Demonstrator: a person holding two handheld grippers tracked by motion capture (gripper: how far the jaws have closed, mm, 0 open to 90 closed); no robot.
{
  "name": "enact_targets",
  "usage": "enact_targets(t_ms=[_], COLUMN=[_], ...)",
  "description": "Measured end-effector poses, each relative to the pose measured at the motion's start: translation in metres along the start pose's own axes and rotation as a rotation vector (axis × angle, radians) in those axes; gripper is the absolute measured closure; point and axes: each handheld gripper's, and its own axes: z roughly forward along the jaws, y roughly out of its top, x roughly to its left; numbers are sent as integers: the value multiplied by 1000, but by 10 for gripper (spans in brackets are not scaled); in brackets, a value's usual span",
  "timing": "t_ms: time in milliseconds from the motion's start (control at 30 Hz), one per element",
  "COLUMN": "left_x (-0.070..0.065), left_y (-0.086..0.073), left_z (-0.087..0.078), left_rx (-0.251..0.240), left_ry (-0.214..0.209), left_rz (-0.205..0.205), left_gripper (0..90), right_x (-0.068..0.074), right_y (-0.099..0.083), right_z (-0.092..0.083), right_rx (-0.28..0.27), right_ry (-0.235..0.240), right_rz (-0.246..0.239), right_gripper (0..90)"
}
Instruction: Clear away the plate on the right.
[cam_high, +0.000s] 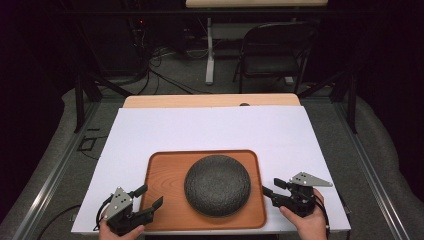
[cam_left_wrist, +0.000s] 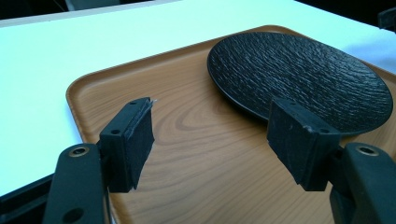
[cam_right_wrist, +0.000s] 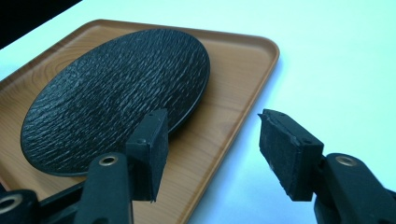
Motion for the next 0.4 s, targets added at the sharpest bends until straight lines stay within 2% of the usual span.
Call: enact_targets(t_ms=[400], left_x=[0], left_y=[0], left_z=[2], left_rx=[15], left_ry=[-11], left_rz=[-12], left_gripper=[322], right_x=[-4], right_y=[-4], right_z=[5], right_rx=[25], right_ry=[-7], right_rz=[29], right_gripper=[431])
